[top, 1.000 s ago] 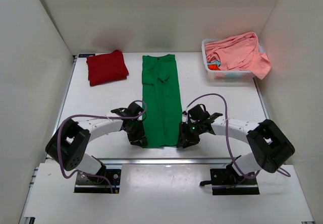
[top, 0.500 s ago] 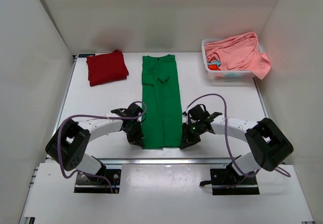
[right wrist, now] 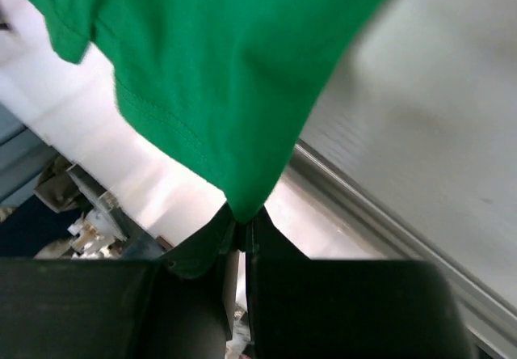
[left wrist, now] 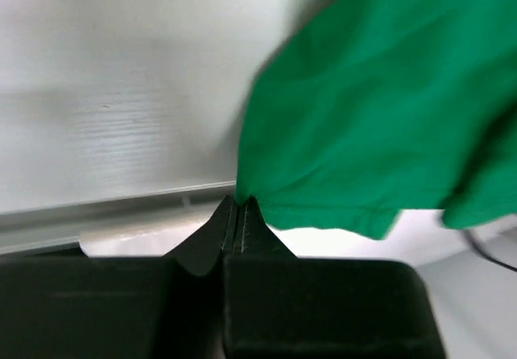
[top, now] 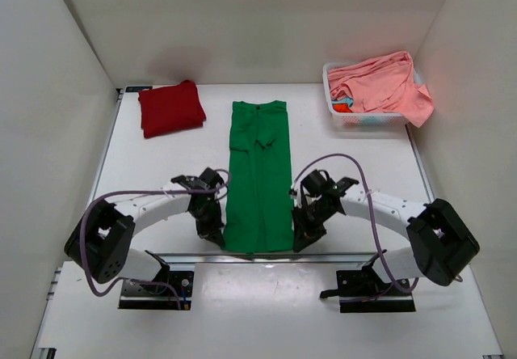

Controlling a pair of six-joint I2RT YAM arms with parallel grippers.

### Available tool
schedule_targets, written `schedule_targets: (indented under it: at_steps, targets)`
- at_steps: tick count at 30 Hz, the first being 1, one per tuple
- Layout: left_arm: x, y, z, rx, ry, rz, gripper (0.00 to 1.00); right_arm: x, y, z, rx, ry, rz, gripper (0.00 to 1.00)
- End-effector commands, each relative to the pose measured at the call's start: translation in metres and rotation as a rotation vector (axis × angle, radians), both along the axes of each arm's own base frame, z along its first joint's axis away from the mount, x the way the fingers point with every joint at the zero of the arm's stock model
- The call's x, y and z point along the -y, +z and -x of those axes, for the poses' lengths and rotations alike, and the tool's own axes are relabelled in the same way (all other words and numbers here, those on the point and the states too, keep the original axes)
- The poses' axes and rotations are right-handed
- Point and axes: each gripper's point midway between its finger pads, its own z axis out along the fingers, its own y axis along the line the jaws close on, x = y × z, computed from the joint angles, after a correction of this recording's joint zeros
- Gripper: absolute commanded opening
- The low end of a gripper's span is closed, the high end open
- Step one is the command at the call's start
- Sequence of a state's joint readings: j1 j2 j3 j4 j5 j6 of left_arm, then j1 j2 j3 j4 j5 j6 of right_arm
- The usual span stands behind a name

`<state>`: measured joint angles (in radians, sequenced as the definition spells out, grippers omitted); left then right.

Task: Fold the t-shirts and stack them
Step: Grab the bottom of the folded rectangular tshirt with both arms, then fold the folded rectangular tshirt in 1/3 of the way

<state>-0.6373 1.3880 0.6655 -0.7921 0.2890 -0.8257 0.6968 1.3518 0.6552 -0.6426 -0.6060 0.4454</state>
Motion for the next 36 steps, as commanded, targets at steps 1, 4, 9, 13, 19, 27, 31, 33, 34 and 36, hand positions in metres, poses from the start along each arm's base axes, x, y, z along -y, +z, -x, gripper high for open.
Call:
schedule_targets:
  at_steps: [1,4,9,13,19,27,31,33,34,36]
  targets:
    - [0.014,0.040,-0.056,0.100,0.049,0.088,0.00,-0.005,0.030,-0.039,0.060,0.025,-0.041,0.00]
    - [0.023,0.061,-0.110,0.165,0.080,0.119,0.00,-0.004,0.039,-0.088,0.111,0.022,-0.006,0.00]
    - [0.019,0.062,-0.195,0.226,0.159,0.113,0.00,-0.008,0.055,-0.179,0.198,-0.043,0.008,0.01]
    - [0.016,0.060,-0.252,0.253,0.195,0.109,0.00,-0.008,0.047,-0.236,0.204,-0.101,0.037,0.00]
    - [0.004,0.050,-0.297,0.253,0.231,0.101,0.00,-0.007,0.046,-0.303,0.243,-0.155,0.042,0.00]
    - [0.024,0.053,-0.340,0.297,0.219,0.208,0.23,0.015,0.032,-0.334,0.233,-0.238,0.056,0.20]
    - [0.033,0.085,-0.366,0.441,0.264,0.363,0.54,0.022,0.051,-0.347,0.332,-0.331,0.047,0.37]
    - [0.029,0.091,-0.368,0.464,0.272,0.364,0.53,0.025,0.065,-0.359,0.411,-0.412,-0.004,0.45]
    - [0.025,0.085,-0.362,0.441,0.276,0.348,0.53,0.026,0.063,-0.349,0.390,-0.442,-0.013,0.47]
    - [0.018,0.084,-0.347,0.432,0.276,0.329,0.52,0.026,0.066,-0.344,0.421,-0.459,-0.027,0.49]
